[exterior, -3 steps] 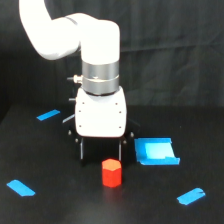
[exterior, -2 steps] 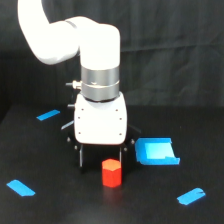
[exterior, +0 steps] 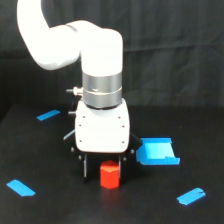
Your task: Pick up the red object from the table
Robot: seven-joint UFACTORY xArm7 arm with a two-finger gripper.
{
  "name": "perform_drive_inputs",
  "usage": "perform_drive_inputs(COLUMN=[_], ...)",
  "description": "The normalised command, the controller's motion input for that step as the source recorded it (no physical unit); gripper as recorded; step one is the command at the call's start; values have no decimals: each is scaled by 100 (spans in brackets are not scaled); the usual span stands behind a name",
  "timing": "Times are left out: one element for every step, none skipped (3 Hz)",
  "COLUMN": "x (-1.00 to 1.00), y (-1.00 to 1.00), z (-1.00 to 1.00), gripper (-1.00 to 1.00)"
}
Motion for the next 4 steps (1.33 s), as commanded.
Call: perform_drive_inputs(x=[-6,-10,-1,6], y=[9,2,17,16], z=[6,0,51,82], gripper=[-97,-92,-97,-98])
